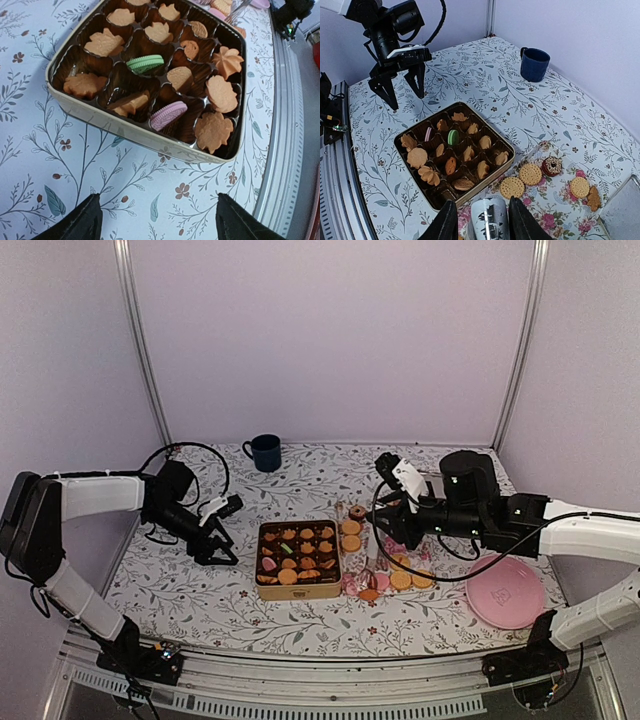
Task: Pack the cookies
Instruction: Pick up the fake cookies from the plate.
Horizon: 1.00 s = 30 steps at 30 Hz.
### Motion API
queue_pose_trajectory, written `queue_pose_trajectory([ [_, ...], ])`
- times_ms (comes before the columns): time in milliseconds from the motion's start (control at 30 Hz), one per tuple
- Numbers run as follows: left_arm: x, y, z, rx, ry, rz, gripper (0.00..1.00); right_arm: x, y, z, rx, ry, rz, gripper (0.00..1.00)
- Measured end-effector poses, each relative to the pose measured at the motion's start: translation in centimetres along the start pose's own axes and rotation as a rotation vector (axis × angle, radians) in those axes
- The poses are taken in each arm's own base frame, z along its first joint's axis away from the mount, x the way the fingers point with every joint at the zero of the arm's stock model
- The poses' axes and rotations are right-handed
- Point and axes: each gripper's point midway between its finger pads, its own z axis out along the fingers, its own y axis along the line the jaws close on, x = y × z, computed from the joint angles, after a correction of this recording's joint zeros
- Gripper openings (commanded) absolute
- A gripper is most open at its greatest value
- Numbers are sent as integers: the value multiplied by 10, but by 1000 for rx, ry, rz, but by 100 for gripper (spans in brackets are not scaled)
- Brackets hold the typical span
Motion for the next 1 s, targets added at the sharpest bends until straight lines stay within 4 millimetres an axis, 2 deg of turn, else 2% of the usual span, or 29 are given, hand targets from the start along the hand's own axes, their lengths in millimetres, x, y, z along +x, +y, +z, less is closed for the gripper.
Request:
queue_pose_trajectory([
  [167,0,0,0,0,0,0,78,0,2,0,-10,1,1,26],
  [367,0,0,0,0,0,2,78,1,3,3,-18,1,0,23],
  [567,0,0,0,0,1,4,78,1,3,3,-14,-1,3,27],
  [767,0,0,0,1,1,4,78,6,-2,-5,12,-1,18,26],
  [1000,1,0,0,2,2,2,78,13,-8,-19,47,-15,83,3],
])
